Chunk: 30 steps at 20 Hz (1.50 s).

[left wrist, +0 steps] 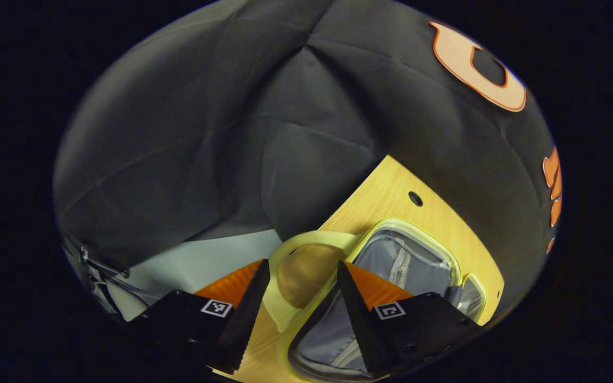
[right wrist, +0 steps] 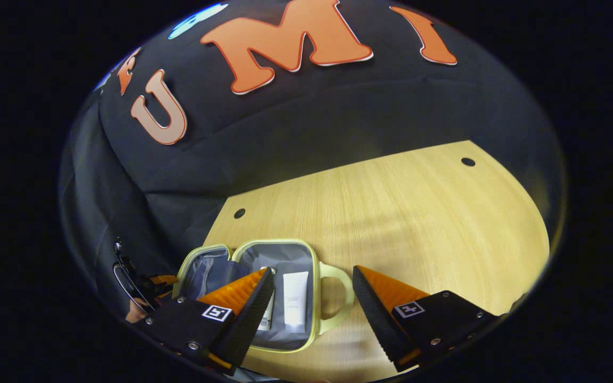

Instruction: First open the suitcase, pack the skin care products into it, and then close the suitcase.

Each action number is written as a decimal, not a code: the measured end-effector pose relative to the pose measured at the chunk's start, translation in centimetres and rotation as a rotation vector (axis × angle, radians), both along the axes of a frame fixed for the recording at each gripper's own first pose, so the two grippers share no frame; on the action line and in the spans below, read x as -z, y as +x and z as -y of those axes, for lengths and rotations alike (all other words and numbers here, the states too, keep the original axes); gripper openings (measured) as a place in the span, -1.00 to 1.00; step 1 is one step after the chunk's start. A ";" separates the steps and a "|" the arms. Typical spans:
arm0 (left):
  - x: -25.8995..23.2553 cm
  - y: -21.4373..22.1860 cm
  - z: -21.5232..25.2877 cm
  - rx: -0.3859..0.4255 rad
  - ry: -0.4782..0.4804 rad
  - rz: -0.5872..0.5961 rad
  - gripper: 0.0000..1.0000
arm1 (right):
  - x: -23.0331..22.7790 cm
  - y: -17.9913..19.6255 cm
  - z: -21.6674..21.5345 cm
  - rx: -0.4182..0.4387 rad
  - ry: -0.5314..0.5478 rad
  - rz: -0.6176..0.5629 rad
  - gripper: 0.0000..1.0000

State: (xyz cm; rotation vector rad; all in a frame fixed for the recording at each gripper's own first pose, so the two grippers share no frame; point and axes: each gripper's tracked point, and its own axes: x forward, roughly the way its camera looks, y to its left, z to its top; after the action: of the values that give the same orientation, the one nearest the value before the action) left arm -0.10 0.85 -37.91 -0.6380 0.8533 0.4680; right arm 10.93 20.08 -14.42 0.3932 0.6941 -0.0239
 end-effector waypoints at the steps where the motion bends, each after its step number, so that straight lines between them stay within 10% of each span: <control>1: -0.3 0.5 -0.3 -0.045 -0.040 0.033 0.63 | -0.4 -0.2 0.5 0.004 -0.004 0.009 0.91; 9: 0.4 -0.8 -2.1 -0.295 -0.273 0.077 0.59 | -1.8 -2.6 4.8 0.054 -0.028 0.036 0.91; 15: 3.5 -1.8 -1.0 -0.303 -0.372 -0.011 0.69 | -1.7 -3.6 6.8 0.078 -0.033 0.034 0.91; 17: 4.6 -1.6 -0.8 -0.287 -0.366 -0.052 -0.31 | -2.1 -3.7 7.2 0.083 -0.034 0.043 0.91; 23: 2.6 -1.8 -0.7 -0.106 -0.293 -0.006 -0.86 | -2.2 -4.4 8.2 0.090 -0.028 0.050 0.92; 30: -5.1 -2.0 -0.4 0.028 -0.121 0.120 -0.88 | -2.5 -3.7 7.6 0.052 -0.019 0.080 0.91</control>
State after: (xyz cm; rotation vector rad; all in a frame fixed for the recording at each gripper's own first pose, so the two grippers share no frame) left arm -2.05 1.26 -32.86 -0.7571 0.7799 0.3516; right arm 7.20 12.48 -11.93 0.3920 0.6048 -0.0632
